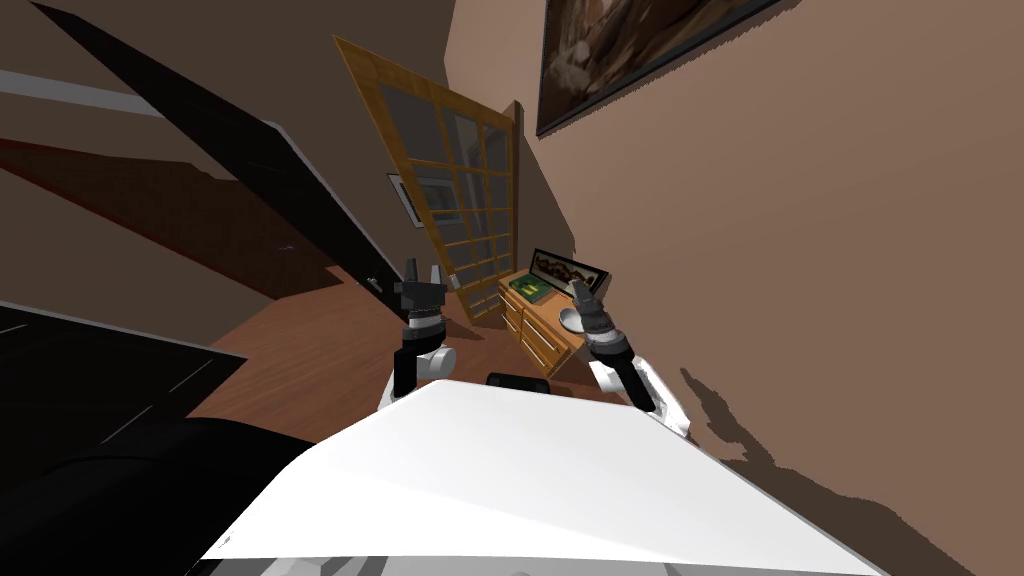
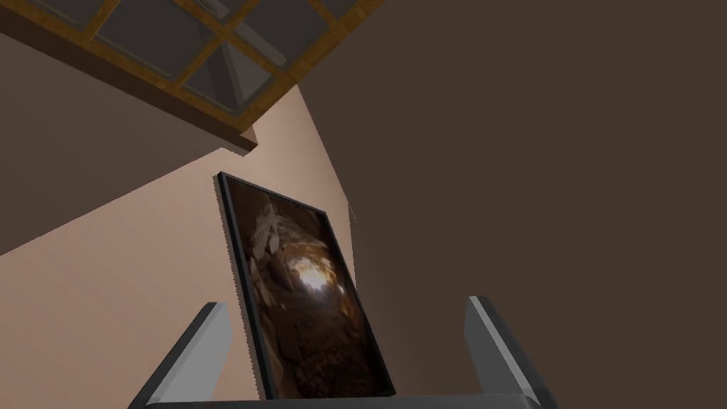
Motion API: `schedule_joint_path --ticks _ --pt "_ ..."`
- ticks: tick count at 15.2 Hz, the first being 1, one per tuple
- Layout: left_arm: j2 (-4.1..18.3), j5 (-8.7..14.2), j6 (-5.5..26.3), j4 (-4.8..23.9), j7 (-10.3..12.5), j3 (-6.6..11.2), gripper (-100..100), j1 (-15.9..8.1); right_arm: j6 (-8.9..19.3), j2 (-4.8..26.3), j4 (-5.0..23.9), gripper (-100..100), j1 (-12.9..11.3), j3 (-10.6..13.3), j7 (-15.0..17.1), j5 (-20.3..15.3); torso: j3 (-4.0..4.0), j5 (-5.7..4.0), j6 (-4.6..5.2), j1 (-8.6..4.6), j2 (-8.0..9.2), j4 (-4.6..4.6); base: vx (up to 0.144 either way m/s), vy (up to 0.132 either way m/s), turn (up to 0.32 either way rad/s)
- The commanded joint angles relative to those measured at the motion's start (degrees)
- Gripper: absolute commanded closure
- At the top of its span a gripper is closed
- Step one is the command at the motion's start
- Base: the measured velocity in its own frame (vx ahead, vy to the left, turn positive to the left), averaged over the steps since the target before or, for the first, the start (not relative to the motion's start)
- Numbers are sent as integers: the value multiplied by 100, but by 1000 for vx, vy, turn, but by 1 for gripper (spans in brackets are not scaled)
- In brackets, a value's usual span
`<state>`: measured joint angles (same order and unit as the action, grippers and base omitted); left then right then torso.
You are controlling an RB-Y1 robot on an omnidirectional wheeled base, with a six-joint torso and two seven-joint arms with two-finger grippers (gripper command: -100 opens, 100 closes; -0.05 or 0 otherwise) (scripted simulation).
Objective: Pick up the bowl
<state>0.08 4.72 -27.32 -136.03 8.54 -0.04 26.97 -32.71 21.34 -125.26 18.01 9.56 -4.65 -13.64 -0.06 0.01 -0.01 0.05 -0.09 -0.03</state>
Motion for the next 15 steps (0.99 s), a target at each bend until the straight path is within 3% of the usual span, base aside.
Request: schedule_joint_path --ticks 1,3,6,8,9,11,12,14,15 --pt "0 0 0 0 0 0 0 0 2 286 195 -100 -284 238 91 -286 0 0 0 0 0 0 14 15 -11" --pt "0 0 0 0 0 0 0 0 2 358 195 -100 -284 238 91 -448 0 0 0 1 0 0 11 13 -4" --pt "0 0 0 0 0 0 0 0 -40 797 561 -100 -718 623 207 -886 1 0 0 -1 1 1 11 12 -9" --pt "0 0 0 0 0 0 0 0 -40 820 561 -100 -726 623 207 -1073 0 0 0 1 0 0 12 14 -1" --pt "0 0 0 0 0 0 0 0 -63 1050 754 -100 -958 825 268 -1251 1 0 1 0 2 0 11 16 -9" --pt "0 0 0 0 0 0 0 0 -63 1050 754 -100 -958 825 268 -1402 1 0 0 1 2 1 11 13 -6" --pt "0 0 0 0 0 0 0 0 -86 1279 951 -100 -1186 1034 330 -1585 1 0 0 0 2 1 11 11 -9" --pt "0 0 0 0 0 0 0 0 -86 1279 951 -100 -1197 1034 330 -1740 1 0 1 -1 2 0 10 11 -3" --pt "0 0 0 0 0 0 0 0 -110 1506 1153 -100 -1425 1246 394 -1911 2 0 1 -1 3 1 9 11 -11"
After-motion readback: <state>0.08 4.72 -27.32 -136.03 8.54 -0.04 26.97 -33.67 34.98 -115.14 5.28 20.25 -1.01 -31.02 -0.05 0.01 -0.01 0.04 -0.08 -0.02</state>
